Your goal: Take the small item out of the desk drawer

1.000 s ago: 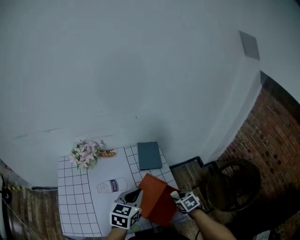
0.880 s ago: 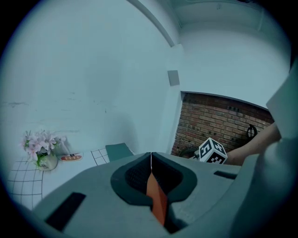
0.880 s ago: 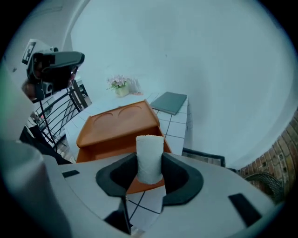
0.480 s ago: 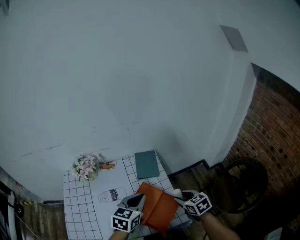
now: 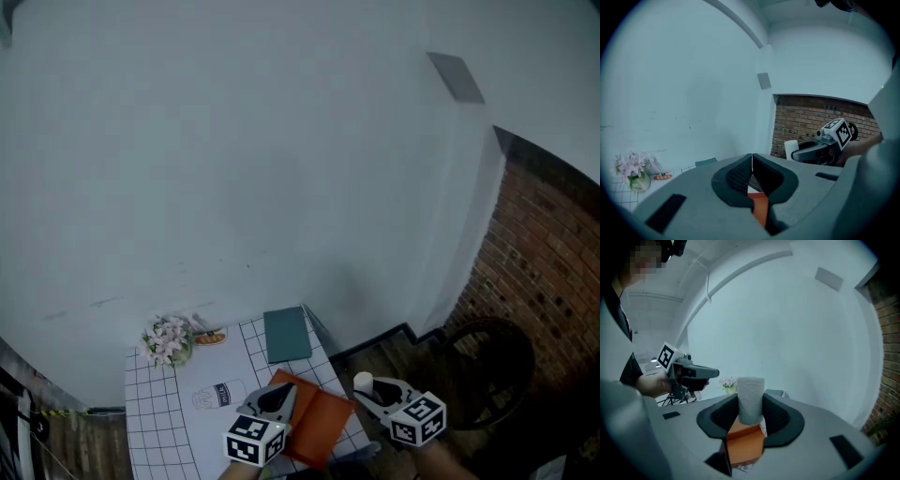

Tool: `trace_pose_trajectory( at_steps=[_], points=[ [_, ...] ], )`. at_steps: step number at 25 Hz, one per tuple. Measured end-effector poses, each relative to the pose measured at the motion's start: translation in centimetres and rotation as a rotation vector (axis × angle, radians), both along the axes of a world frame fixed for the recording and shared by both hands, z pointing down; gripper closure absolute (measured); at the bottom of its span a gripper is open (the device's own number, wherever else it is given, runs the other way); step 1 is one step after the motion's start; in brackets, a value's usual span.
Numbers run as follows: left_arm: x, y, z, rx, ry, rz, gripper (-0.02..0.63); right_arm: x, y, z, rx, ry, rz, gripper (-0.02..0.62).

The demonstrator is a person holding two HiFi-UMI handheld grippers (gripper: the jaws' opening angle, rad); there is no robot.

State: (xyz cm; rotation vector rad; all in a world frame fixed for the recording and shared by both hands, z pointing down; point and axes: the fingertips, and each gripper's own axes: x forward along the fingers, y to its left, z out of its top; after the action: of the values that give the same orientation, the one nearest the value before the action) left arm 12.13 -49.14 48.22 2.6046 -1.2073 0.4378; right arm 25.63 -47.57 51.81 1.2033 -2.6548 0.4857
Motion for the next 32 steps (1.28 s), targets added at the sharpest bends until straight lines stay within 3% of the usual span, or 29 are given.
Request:
trace_pose_trajectory(
  at_steps=[11,15,23,32],
  points=[
    [-0.2,0.6,-3.4,0.103,0.009,-0.049,0.594,3.1,3.3,-10.7,0.244,-0.142,0.055,0.439],
    [-2.3,-0.1,-5.5,0.124,0.067,-0.113,0.594,4.0,4.1,-12.9,0.304,-0.169,0.079,0.439],
    [-4.8,-0.6,-6.8,0.162,0.064,-0.172,0.594,4.3,4.6,-13.9,0.325,-0.203,0.088,0.440],
    [-4.6,0.1,-5.6,0.139,0.057,-0.152,0.594,4.2,4.5,-13.0,0.306,-0.202,0.108,0.440]
  ],
)
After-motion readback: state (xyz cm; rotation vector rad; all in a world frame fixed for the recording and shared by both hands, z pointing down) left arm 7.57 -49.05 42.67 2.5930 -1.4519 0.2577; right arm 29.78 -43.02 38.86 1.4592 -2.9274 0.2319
